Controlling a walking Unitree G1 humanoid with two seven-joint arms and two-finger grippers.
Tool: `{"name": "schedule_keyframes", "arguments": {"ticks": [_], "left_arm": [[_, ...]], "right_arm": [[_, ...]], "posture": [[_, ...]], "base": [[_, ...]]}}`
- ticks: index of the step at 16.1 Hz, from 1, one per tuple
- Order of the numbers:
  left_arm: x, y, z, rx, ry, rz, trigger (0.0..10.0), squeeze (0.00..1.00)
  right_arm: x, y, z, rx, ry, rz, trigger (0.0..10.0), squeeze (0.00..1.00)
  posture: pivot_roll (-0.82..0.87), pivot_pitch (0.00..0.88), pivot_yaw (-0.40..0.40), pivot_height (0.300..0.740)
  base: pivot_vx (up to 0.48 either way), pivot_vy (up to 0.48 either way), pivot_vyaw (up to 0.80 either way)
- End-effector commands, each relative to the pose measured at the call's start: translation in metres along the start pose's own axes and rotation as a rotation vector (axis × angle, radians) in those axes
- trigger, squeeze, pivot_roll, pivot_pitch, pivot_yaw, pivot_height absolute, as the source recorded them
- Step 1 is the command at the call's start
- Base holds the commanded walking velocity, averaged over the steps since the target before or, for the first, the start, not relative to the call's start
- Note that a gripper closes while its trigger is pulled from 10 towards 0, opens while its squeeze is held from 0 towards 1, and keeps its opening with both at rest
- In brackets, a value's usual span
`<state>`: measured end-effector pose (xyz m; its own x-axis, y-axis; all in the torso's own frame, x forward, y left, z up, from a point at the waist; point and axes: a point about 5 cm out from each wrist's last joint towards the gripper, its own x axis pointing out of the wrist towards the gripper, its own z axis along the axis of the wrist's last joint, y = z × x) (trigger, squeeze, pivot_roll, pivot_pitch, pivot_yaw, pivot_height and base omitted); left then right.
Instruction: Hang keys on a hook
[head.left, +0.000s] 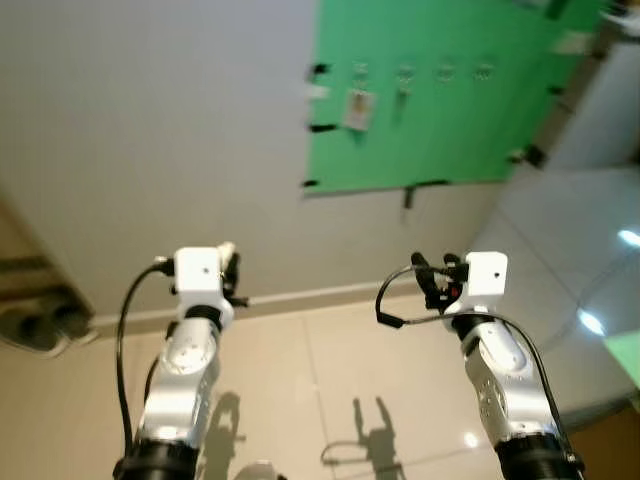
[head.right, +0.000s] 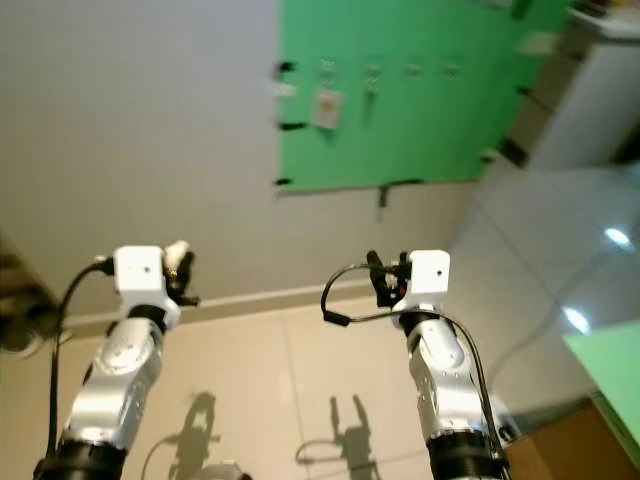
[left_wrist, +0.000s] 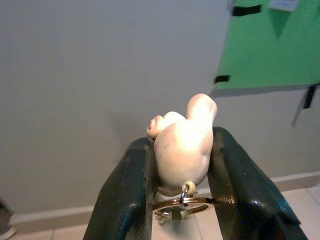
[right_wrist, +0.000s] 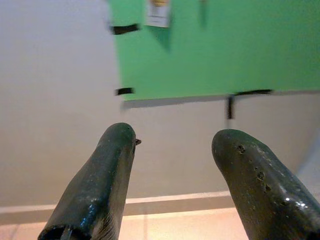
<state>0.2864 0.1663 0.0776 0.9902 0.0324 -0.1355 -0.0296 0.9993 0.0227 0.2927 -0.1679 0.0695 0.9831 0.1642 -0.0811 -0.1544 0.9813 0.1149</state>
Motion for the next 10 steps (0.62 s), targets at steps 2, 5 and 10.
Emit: {"name": "schedule_keyframes", "arguments": {"ticks": [2, 5, 10], "left_arm": [[-0.002, -0.001, 0.003, 0.021, 0.002, -0.028, 10.0, 0.0], [0.009, 0.006, 0.013, 0.014, -0.017, 0.004, 10.0, 0.0], [0.025, 0.015, 0.027, 0.077, -0.024, 0.014, 10.0, 0.0]], "right_arm": [[-0.001, 0.005, 0.001, 0.006, -0.005, 0.018, 10.0, 0.29], [0.007, 0.013, -0.003, 0.01, 0.012, 0.056, 10.0, 0.29], [0.017, 0.012, 0.007, -0.023, -0.015, 0.068, 10.0, 0.3]], "posture": [[0.04, 0.0, -0.023, 0.74], [0.05, 0.0, -0.03, 0.74], [0.08, 0.0, -0.013, 0.74]], "base": [[0.0, 0.0, 0.52], [0.0, 0.0, 0.52], [0.0, 0.0, 0.51]]}}
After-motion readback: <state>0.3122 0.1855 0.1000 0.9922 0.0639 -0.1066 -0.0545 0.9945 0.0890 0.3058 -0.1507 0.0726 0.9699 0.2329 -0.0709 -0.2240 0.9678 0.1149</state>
